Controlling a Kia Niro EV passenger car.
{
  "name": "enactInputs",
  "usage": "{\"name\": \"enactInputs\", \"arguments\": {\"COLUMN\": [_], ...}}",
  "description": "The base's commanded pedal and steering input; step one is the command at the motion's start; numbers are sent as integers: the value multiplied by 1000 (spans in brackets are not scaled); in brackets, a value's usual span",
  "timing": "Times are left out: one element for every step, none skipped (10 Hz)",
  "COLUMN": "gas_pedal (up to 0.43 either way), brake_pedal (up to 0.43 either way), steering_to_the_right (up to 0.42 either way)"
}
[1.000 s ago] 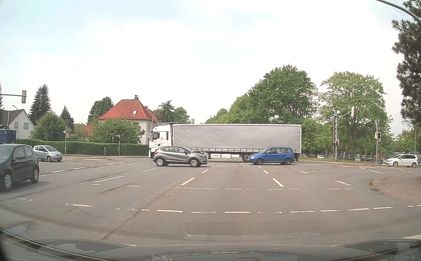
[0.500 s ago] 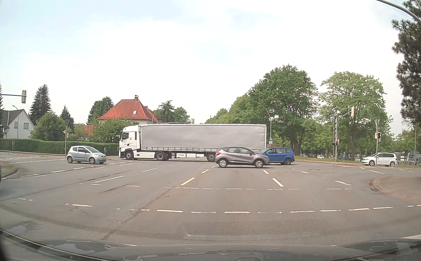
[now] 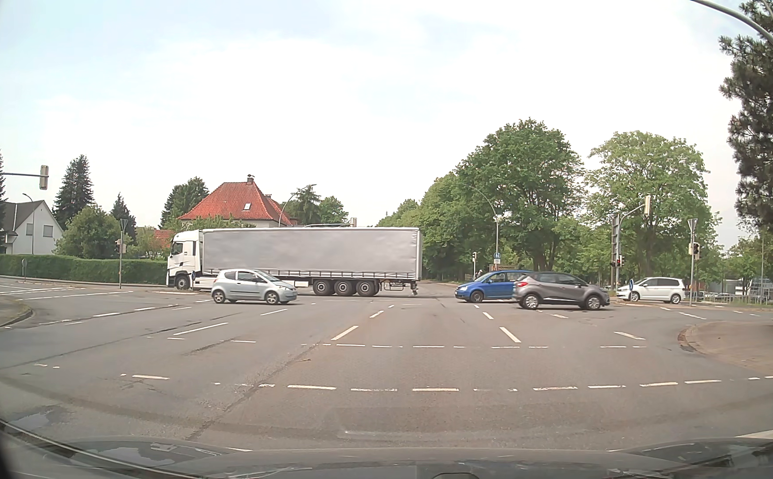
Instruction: Follow the waypoints while adhering to traffic rules and regulations
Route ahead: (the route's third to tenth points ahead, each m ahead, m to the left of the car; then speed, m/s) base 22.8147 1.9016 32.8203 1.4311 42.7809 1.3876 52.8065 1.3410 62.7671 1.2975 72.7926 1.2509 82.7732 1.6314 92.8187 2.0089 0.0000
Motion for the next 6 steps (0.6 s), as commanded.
{"name": "enactInputs", "arguments": {"gas_pedal": [0, 0, 0, 0, 0, 0], "brake_pedal": [0, 0, 0, 0, 0, 0], "steering_to_the_right": [0, 0, 0, 0, 0, 0]}}
